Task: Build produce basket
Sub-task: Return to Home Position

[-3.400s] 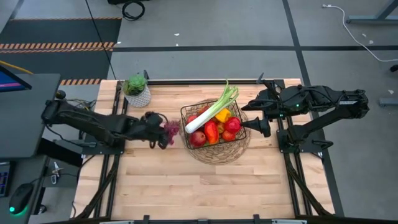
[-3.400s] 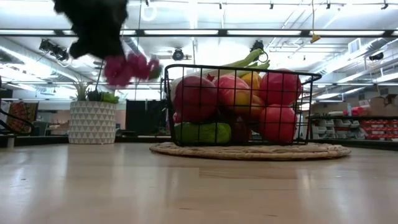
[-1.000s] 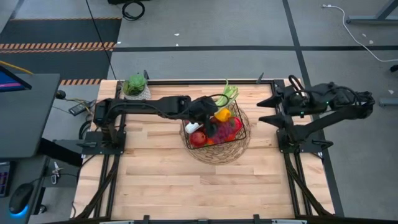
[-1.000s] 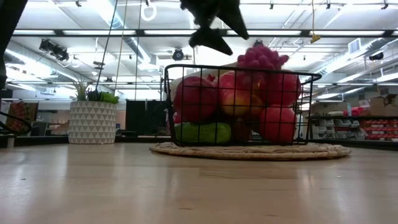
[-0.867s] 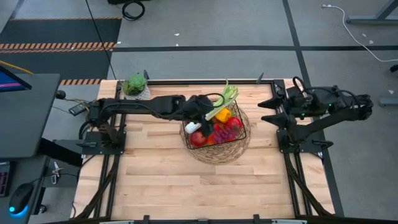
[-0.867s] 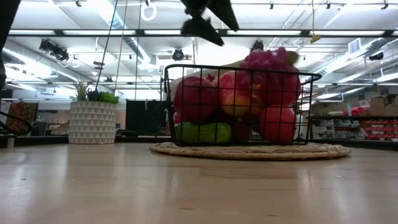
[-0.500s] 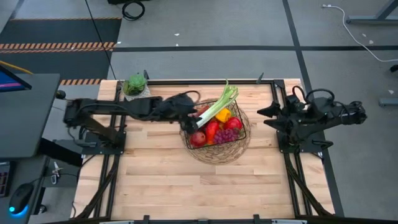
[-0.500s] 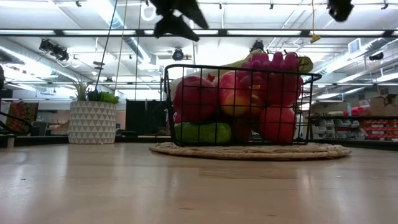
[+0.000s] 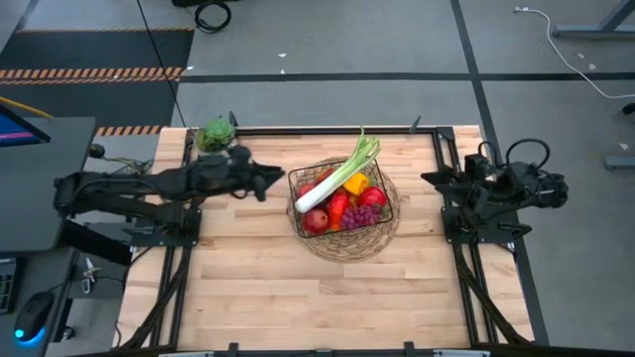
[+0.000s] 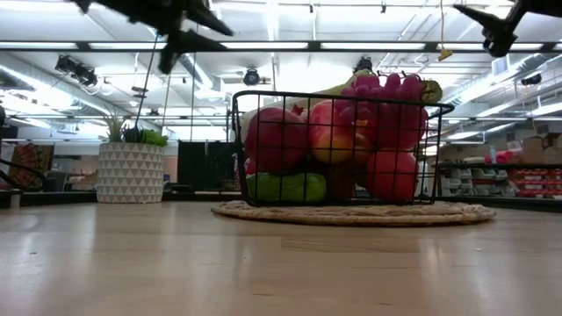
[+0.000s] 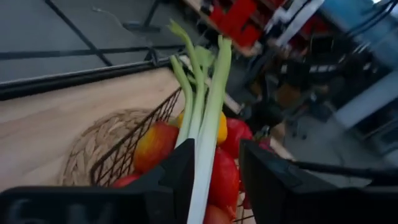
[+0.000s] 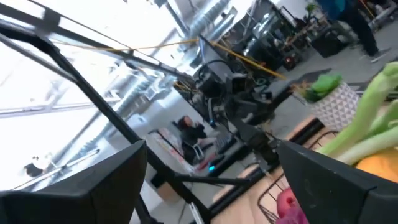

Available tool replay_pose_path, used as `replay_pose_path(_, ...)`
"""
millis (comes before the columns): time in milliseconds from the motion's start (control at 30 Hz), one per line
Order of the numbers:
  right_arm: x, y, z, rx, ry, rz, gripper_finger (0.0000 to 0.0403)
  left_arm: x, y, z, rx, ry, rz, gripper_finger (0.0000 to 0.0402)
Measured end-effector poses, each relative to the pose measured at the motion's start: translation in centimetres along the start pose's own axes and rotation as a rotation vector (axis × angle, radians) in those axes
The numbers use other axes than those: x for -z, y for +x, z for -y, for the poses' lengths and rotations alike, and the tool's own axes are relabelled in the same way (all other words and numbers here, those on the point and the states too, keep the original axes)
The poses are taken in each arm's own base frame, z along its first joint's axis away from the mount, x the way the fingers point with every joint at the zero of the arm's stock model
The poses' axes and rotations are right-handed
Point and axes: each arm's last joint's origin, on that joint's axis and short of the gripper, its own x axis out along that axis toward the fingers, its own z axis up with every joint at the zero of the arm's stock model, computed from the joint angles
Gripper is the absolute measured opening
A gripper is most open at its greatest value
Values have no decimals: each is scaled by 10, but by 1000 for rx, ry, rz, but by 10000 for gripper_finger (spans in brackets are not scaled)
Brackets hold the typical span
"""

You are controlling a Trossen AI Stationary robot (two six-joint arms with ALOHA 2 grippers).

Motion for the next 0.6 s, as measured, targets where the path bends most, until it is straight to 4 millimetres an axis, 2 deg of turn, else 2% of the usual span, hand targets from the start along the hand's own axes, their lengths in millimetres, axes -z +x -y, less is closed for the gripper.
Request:
replay_pose_path(333, 5, 1, 5, 43, 2, -10, 363, 5, -65, -32, 54, -65, 190, 100)
replay_pose_path(467, 14, 3, 14, 116, 38, 21, 357, 14, -87, -48, 83, -52, 257, 88)
replay_pose_path(600, 24, 5, 25, 192, 110, 65, 357, 33, -100, -68, 119, -62, 291, 73)
